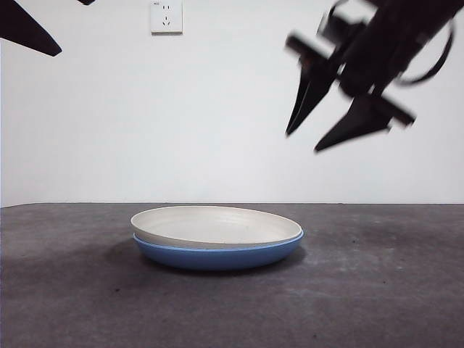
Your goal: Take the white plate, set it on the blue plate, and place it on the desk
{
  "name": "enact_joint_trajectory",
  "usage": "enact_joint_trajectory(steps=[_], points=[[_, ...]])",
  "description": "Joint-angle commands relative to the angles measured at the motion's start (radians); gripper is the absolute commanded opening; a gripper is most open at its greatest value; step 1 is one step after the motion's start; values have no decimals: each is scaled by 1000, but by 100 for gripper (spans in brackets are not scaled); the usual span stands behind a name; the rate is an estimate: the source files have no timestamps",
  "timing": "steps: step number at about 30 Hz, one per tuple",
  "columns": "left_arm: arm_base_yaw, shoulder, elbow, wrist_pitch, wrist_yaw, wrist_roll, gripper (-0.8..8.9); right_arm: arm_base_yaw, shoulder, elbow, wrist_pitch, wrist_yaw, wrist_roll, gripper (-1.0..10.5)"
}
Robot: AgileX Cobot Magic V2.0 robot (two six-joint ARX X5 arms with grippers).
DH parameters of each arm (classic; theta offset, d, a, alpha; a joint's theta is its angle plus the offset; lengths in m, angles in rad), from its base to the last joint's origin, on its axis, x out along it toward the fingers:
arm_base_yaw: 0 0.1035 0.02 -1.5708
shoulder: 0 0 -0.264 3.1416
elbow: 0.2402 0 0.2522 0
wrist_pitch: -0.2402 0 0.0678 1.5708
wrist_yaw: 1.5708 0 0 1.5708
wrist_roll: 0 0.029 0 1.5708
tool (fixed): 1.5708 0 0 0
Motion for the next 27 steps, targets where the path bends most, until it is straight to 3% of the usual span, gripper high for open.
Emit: enact_joint_trajectory(steps=[1, 7, 14, 27], points=[[-5, 6, 9, 9, 5, 19, 312, 11, -87, 20, -84, -6, -120, 234], [-5, 6, 9, 9, 5, 19, 312, 32, -273, 20, -334, -49, -237, 234], [-5, 6, 9, 8, 5, 19, 312, 104, -405, 19, -583, -77, -293, 233], [-5, 6, 9, 8, 5, 19, 311, 168, -452, 19, -613, -74, -295, 233]])
